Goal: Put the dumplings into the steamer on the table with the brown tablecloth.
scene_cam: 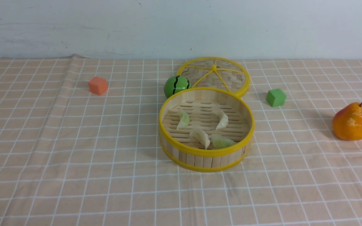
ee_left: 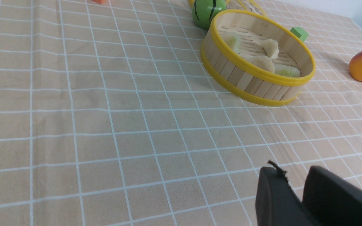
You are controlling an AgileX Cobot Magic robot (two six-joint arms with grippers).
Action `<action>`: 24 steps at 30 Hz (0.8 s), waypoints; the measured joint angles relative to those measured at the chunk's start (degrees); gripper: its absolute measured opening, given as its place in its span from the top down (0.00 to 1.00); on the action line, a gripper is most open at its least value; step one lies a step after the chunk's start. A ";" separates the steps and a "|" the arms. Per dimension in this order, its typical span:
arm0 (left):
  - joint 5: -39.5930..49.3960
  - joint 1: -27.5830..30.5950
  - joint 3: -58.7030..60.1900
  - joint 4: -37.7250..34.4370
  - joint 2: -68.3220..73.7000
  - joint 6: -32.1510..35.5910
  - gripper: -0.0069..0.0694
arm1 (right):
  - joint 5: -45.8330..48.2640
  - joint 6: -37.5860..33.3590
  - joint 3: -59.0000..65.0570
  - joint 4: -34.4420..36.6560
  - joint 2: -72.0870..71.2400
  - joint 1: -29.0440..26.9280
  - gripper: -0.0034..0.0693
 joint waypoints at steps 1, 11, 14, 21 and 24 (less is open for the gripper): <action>0.00 0.00 0.00 0.00 0.00 0.00 0.72 | -0.46 0.82 0.61 -0.96 -0.75 -0.30 0.98; 0.00 0.00 0.00 0.00 0.00 0.00 0.72 | -9.44 20.83 28.23 -9.51 -20.17 -18.27 0.98; 0.00 0.00 0.00 0.00 0.00 0.00 0.72 | -9.57 21.17 33.00 -9.55 -22.70 -21.34 0.98; 0.00 0.00 0.00 0.00 0.00 0.00 0.72 | -8.48 22.45 36.82 -9.55 -23.05 -22.56 0.98; 0.00 0.00 0.00 0.00 0.00 0.00 0.72 | -6.77 22.50 36.57 -10.63 -23.05 -20.75 0.98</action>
